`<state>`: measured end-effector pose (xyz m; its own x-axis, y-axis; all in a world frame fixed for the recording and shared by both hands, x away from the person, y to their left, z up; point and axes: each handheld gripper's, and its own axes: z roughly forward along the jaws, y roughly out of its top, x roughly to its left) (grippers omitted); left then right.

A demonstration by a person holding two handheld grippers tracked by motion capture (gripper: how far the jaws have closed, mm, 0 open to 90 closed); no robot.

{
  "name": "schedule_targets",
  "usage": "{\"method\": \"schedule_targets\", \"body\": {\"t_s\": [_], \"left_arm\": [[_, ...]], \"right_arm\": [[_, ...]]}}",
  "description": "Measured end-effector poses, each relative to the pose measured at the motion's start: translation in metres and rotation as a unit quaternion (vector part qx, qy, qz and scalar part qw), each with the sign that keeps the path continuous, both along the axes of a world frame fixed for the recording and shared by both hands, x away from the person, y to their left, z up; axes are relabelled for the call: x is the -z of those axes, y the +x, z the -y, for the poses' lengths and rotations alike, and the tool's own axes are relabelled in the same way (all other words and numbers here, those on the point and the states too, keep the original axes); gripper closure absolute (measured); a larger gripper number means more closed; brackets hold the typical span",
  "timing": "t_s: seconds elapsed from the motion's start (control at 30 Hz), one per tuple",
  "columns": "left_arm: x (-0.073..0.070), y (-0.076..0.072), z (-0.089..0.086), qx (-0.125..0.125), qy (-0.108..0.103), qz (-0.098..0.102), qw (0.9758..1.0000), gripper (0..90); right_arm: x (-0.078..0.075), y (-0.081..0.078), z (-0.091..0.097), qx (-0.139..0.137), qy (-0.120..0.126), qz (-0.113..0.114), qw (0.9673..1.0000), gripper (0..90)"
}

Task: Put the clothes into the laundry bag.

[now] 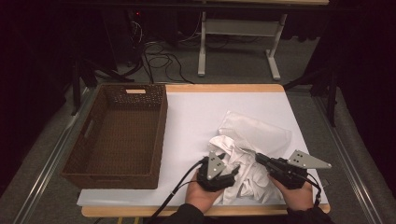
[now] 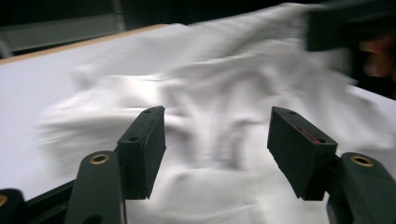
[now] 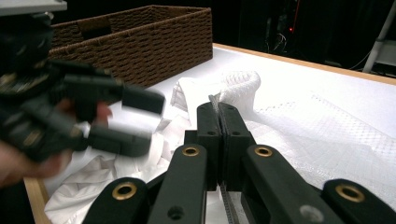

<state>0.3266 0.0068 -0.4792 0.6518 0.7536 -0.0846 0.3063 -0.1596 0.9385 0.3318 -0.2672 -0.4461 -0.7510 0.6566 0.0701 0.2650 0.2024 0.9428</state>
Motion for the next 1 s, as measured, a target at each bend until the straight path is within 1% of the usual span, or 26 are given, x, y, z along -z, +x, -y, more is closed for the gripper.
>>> {"method": "schedule_targets", "body": {"t_s": [0.03, 0.1, 0.13, 0.2, 0.27, 0.33, 0.4, 0.43, 0.47, 0.5, 0.53, 0.57, 0.6, 0.63, 0.7, 0.73, 0.8, 0.87, 0.9, 0.93, 1.0], "left_arm": [[0.000, 0.005, -0.008, -0.013, -0.008, 0.000, 0.9999, 34.4], [0.003, 0.018, -0.021, -0.043, -0.004, -0.004, 0.9991, 30.1], [0.005, 0.026, -0.026, -0.052, -0.006, -0.014, 0.9985, 26.7], [0.009, 0.041, -0.034, -0.063, -0.029, -0.045, 0.9966, 23.7], [0.013, 0.049, -0.034, -0.064, -0.040, -0.055, 0.9956, 22.7], [0.016, 0.057, -0.031, -0.045, -0.048, -0.071, 0.9953, 23.7], [0.018, 0.059, -0.025, -0.031, -0.050, -0.078, 0.9952, 32.3], [0.018, 0.059, -0.023, -0.027, -0.045, -0.077, 0.9957, 41.3], [0.018, 0.057, -0.021, -0.022, -0.045, -0.073, 0.9960, 56.7], [0.017, 0.055, -0.019, -0.018, -0.047, -0.070, 0.9963, 67.9], [0.015, 0.051, -0.017, -0.012, -0.045, -0.063, 0.9969, 74.5], [0.013, 0.045, -0.014, -0.005, -0.043, -0.055, 0.9976, 83.3], [0.010, 0.037, -0.010, 0.011, -0.046, -0.044, 0.9979, 86.2], [0.008, 0.032, -0.007, 0.020, -0.046, -0.037, 0.9980, 86.5], [0.005, 0.019, 0.003, 0.052, -0.035, -0.024, 0.9977, 86.8], [0.004, 0.011, 0.011, 0.070, -0.032, -0.020, 0.9968, 86.8], [0.003, 0.002, 0.023, 0.097, -0.026, -0.016, 0.9948, 86.8], [0.004, -0.003, 0.034, 0.117, -0.020, -0.016, 0.9928, 86.8], [0.005, -0.004, 0.040, 0.124, -0.013, -0.015, 0.9921, 86.8], [0.007, -0.003, 0.048, 0.132, -0.004, -0.020, 0.9911, 86.8], [0.009, -0.002, 0.051, 0.133, 0.000, -0.021, 0.9909, 86.8]], "right_arm": [[0.000, 0.000, 0.000, 0.000, 0.000, 0.000, 1.0000, 90.0], [0.000, 0.000, 0.000, 0.000, 0.000, -0.001, 1.0000, 90.0], [0.000, 0.000, -0.001, 0.000, 0.000, -0.001, 1.0000, 90.0], [0.000, 0.000, -0.001, 0.002, -0.001, -0.002, 1.0000, 90.0], [0.000, 0.000, -0.001, 0.002, -0.001, -0.002, 1.0000, 90.0], [0.001, 0.000, -0.001, 0.000, -0.001, -0.003, 1.0000, 90.0], [0.001, 0.000, 0.000, -0.001, -0.001, -0.002, 1.0000, 90.0], [0.001, 0.001, 0.000, -0.001, -0.001, -0.003, 1.0000, 90.0], [0.001, 0.001, 0.000, -0.001, -0.001, -0.003, 1.0000, 90.0], [0.001, 0.001, 0.000, 0.000, -0.002, -0.004, 1.0000, 90.0], [0.001, 0.001, 0.000, 0.000, -0.001, -0.003, 1.0000, 90.0], [0.001, 0.000, 0.000, 0.000, -0.001, -0.004, 1.0000, 90.0], [0.001, 0.000, 0.000, 0.000, -0.001, -0.003, 1.0000, 90.0], [0.001, 0.000, 0.000, 0.001, -0.002, -0.004, 1.0000, 90.0], [0.002, 0.001, 0.000, 0.000, -0.003, -0.001, 1.0000, 90.0], [0.002, 0.001, 0.000, 0.000, -0.003, -0.002, 1.0000, 90.0], [0.002, 0.001, -0.001, 0.002, -0.003, -0.002, 1.0000, 90.0], [0.001, 0.000, -0.002, 0.003, -0.003, -0.003, 1.0000, 90.0], [0.001, 0.000, -0.002, 0.002, -0.003, -0.002, 1.0000, 90.0], [0.001, 0.000, -0.002, 0.002, -0.003, -0.003, 1.0000, 90.0], [0.001, 0.000, -0.003, 0.002, -0.003, -0.004, 1.0000, 90.0]]}}
